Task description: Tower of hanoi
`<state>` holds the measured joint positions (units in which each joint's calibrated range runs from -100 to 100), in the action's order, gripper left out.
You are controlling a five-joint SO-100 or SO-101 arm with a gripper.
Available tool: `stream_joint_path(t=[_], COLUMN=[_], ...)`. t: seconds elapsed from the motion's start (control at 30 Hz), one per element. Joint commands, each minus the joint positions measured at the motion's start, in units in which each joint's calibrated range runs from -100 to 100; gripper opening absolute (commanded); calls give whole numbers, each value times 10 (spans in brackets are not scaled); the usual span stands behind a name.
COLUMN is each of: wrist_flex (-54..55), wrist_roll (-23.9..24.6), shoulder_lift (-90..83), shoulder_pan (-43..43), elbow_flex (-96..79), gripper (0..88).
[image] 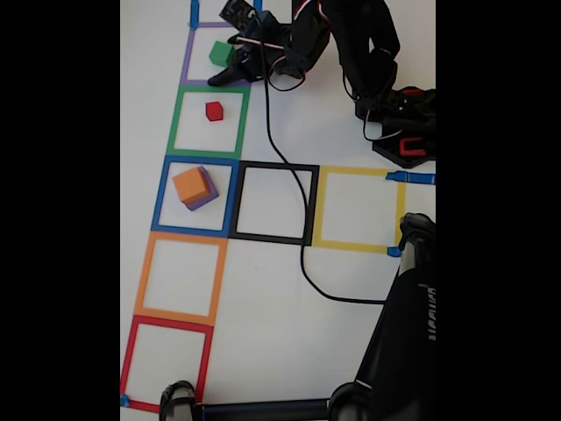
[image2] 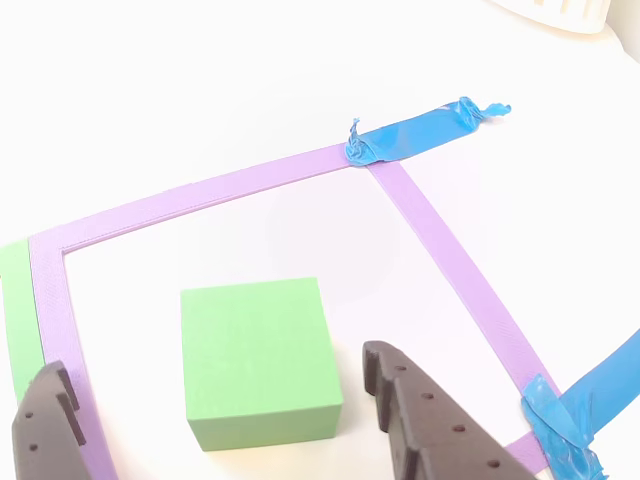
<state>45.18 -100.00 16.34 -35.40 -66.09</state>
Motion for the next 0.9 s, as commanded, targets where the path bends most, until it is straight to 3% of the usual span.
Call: stream_joint_path(t=[0.0, 0.27, 0.87], wrist_flex=[12, 13, 0], wrist_roll=[0, 0, 0], shoulder_lift=[-2, 1, 5], shoulder_pan=[11, 13, 6], elbow_flex=[18, 25, 25], gripper=[323, 281, 88])
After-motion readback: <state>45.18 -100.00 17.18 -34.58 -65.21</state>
